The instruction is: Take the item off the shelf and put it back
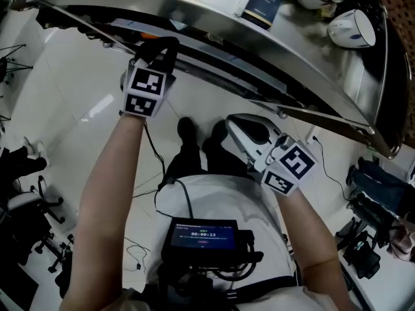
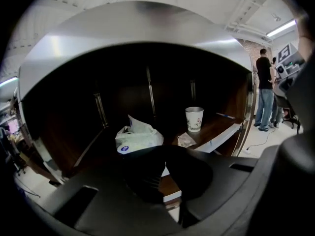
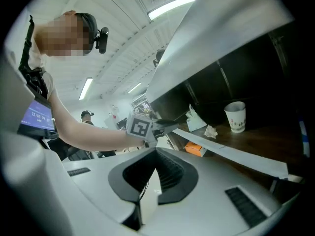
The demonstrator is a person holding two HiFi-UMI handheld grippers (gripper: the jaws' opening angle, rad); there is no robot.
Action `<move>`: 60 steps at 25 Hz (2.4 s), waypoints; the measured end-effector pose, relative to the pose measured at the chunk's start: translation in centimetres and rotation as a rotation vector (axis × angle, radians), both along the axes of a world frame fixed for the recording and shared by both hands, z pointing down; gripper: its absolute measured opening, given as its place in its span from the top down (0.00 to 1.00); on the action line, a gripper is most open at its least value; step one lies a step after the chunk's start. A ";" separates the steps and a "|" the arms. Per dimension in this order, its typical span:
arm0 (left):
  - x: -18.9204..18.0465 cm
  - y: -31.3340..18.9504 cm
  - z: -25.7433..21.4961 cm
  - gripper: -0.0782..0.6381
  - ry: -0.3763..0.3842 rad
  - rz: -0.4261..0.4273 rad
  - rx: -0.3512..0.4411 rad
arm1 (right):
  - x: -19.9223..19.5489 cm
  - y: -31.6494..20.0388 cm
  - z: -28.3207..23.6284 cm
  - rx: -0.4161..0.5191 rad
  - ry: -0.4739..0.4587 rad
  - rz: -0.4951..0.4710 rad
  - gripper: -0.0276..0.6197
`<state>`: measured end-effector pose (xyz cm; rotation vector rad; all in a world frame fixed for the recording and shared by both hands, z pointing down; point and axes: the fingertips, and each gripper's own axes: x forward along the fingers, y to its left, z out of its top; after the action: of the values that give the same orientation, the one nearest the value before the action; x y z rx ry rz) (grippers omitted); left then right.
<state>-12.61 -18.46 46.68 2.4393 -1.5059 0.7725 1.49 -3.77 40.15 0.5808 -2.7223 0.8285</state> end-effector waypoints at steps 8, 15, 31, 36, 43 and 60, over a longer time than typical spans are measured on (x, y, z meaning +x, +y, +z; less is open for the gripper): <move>1.9 4.8 -4.6 0.89 0.061 0.067 0.025 | 1.0 -0.6 -2.0 0.068 -0.039 0.033 0.95; 4.5 8.7 -8.7 0.88 0.137 0.167 0.051 | 1.1 -1.1 -4.6 0.145 -0.066 0.036 0.95; 7.5 14.4 -17.7 0.88 0.339 0.211 0.102 | 1.9 -0.4 -9.4 0.234 -0.132 0.040 0.95; 8.4 14.9 -20.4 0.88 0.378 0.238 0.130 | 2.4 -0.2 -11.1 0.247 -0.156 0.042 0.95; 9.8 16.2 -22.9 0.88 0.394 0.290 0.158 | 2.4 0.7 -14.7 0.315 -0.180 0.025 0.95; 12.2 17.9 -22.4 0.88 0.430 0.363 0.128 | 2.1 1.7 -16.0 0.356 -0.189 0.024 0.95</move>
<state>-0.42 -0.55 24.28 2.7785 -0.9980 0.1732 3.55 -2.11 24.18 0.6321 -3.0684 0.4202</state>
